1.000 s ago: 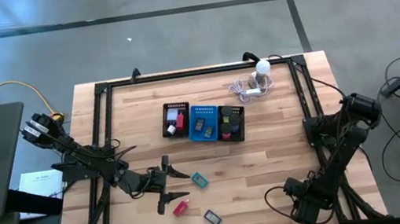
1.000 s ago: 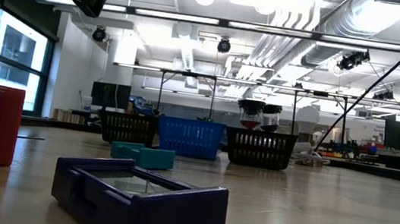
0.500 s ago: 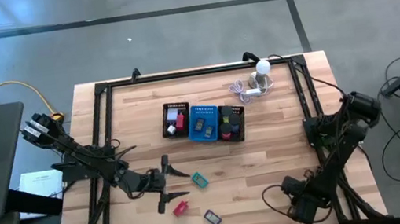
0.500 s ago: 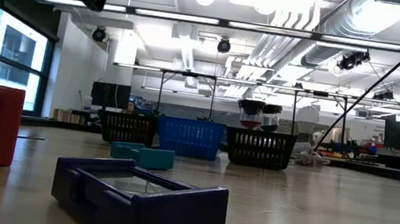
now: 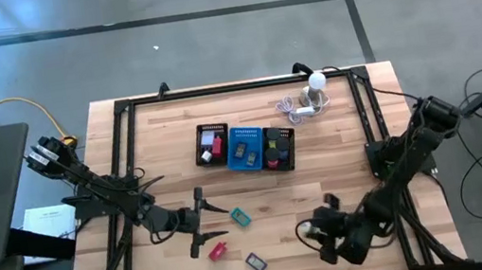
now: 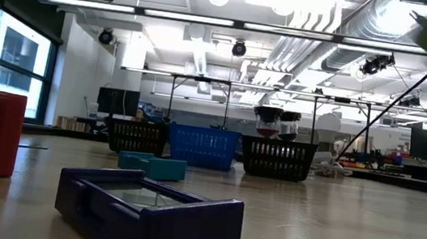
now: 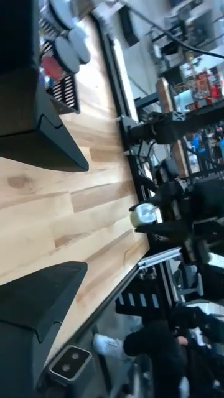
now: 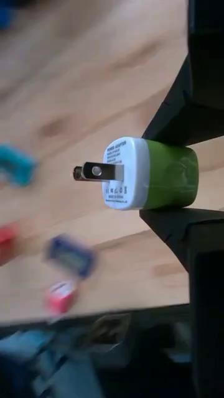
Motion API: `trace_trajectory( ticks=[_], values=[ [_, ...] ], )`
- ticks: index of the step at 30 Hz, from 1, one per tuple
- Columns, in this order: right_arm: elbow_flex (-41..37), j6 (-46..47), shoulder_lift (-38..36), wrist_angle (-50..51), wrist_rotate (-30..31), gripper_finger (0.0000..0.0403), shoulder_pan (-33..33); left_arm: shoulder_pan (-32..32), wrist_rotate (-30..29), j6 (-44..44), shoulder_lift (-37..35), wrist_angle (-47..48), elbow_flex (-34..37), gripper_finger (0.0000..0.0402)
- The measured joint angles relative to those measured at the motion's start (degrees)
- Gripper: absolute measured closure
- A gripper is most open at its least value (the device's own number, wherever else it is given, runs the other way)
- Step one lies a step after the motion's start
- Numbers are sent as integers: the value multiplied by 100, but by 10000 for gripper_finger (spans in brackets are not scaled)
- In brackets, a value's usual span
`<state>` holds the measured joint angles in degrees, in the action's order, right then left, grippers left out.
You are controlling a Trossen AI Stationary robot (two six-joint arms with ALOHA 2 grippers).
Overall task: Pick & Place Office items
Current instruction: Put the green charger adapter into the left black bin
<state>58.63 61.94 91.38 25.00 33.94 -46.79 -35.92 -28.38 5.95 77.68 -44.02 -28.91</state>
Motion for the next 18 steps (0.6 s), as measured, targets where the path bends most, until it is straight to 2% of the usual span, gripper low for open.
trace_trajectory(
  ticks=[2,4,9,13,18],
  values=[
    [-2,-812,-49,-576,294,284,158,-17,41,201,0,-12,0,159],
    [0,-1691,-67,-1356,344,284,354,-39,97,152,1,-102,2,159],
    [0,-3540,-68,-3115,-253,284,785,-66,77,179,1,-143,2,159],
    [0,-4267,-68,-3629,-533,284,1056,-66,22,207,1,-186,4,159],
    [0,-4460,-68,-3640,-670,284,1328,-69,56,667,3,-429,4,159]
  ],
)
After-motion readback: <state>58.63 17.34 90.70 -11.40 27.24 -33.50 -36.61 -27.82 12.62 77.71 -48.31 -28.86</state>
